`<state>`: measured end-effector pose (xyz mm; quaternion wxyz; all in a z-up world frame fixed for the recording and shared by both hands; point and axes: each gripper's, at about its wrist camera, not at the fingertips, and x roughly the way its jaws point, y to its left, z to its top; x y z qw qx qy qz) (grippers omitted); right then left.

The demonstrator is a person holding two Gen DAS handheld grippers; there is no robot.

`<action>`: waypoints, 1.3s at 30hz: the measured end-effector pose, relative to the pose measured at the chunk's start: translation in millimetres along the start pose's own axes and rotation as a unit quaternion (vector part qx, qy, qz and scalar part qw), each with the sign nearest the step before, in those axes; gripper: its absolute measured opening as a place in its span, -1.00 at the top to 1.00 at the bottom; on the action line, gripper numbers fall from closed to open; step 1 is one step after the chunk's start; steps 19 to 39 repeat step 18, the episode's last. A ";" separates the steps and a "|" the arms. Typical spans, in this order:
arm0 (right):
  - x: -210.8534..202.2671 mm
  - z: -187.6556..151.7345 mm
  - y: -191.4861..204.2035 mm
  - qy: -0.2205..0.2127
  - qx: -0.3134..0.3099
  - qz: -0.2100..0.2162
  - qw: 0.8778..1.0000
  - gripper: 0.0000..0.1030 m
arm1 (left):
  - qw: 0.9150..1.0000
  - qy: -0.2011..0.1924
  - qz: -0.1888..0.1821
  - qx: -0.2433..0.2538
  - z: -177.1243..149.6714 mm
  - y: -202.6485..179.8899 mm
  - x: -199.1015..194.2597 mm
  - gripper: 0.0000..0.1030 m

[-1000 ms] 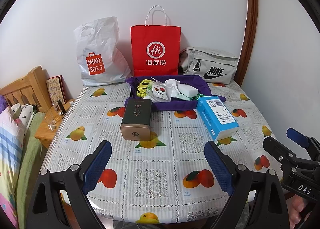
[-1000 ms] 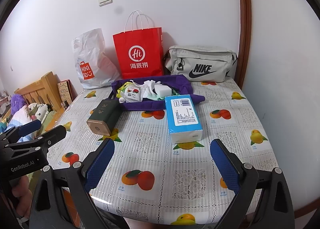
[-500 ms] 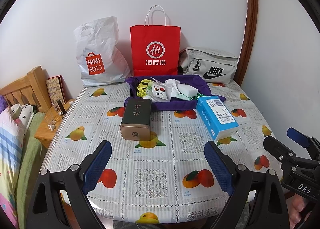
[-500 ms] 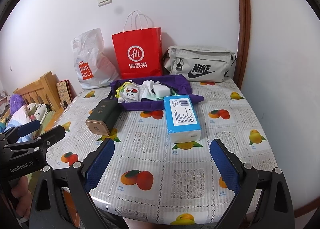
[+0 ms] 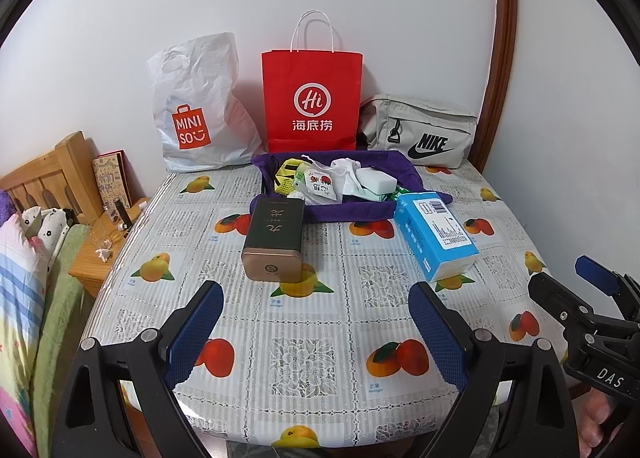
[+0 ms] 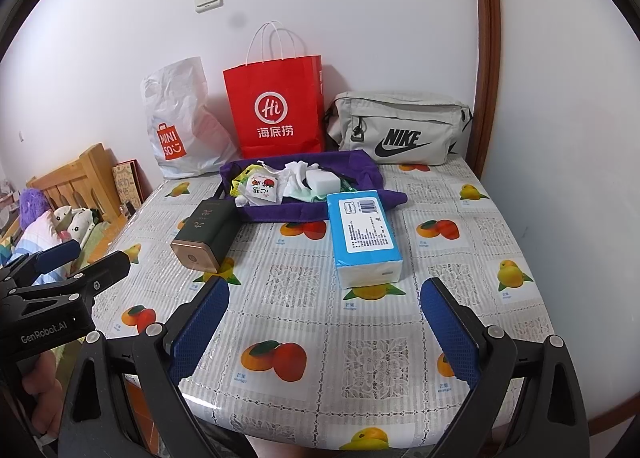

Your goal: Organize soft objects

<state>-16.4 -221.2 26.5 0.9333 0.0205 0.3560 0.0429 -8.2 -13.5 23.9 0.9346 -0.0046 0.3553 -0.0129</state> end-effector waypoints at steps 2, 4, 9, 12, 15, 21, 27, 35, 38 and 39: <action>0.2 0.2 0.7 0.000 0.001 0.000 1.000 -0.86 | 1.000 0.000 0.001 0.000 0.2 0.1 0.5 -0.82; 0.2 0.1 0.5 0.000 0.001 0.000 1.000 -0.86 | 1.000 0.001 0.001 0.000 0.0 0.2 0.5 -0.82; 0.4 0.2 0.6 0.000 0.001 0.000 1.000 -0.86 | 1.000 0.000 0.001 0.000 0.7 0.1 0.9 -0.82; 0.5 0.7 0.2 0.000 0.001 0.000 1.000 -0.86 | 1.000 0.001 0.001 -0.001 -1.4 1.4 2.1 -0.82; 0.8 0.6 0.4 0.001 0.001 0.000 1.000 -0.86 | 1.000 0.001 0.001 0.000 -1.6 2.0 2.1 -0.82; 1.7 1.0 1.0 0.000 0.000 0.001 1.000 -0.86 | 1.000 0.002 0.003 0.000 -2.6 2.5 4.1 -0.82; 1.7 1.0 1.0 0.000 0.000 0.001 1.000 -0.86 | 1.000 0.002 0.003 0.000 -2.6 2.5 4.1 -0.82; 1.7 1.0 1.0 0.000 0.000 0.001 1.000 -0.86 | 1.000 0.002 0.003 0.000 -2.6 2.5 4.1 -0.82; 1.7 1.0 1.0 0.000 0.000 0.001 1.000 -0.86 | 1.000 0.002 0.003 0.000 -2.6 2.5 4.1 -0.82; 1.7 1.0 1.0 0.000 0.000 0.001 1.000 -0.86 | 1.000 0.002 0.003 0.000 -2.6 2.5 4.1 -0.82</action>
